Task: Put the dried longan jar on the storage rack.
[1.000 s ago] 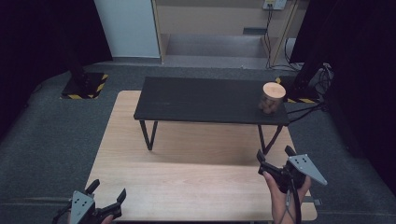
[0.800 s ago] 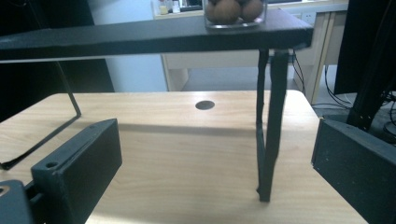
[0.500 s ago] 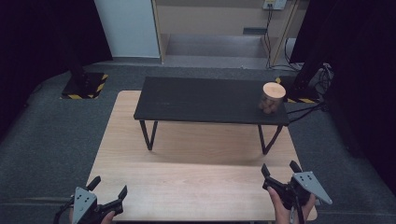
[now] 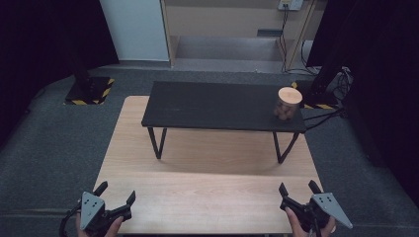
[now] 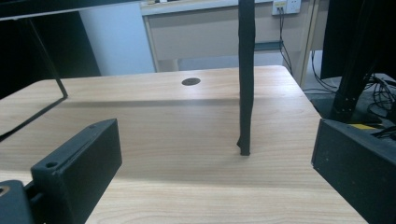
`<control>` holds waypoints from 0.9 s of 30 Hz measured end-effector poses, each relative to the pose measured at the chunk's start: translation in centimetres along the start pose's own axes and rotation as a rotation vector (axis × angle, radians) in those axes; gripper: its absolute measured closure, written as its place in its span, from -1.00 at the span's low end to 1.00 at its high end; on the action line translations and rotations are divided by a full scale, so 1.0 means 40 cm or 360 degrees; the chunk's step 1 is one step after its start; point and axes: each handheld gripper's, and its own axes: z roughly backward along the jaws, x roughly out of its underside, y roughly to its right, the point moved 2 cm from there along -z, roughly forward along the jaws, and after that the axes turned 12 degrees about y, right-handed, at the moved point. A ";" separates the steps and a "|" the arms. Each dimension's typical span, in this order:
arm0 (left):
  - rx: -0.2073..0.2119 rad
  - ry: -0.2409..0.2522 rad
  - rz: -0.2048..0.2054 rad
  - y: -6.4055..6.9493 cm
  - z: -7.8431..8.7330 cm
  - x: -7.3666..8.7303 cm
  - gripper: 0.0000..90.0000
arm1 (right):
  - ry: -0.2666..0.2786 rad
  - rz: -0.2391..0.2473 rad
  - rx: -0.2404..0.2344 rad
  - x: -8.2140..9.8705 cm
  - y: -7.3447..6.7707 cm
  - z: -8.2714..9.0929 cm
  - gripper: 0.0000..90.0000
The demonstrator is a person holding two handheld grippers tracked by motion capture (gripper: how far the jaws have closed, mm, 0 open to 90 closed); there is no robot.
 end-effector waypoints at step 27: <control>-0.0008 -0.0002 -0.0022 0.002 -0.042 -0.009 -0.93 | 0.0015 -0.0001 0.0097 0.035 0.009 0.015 -0.96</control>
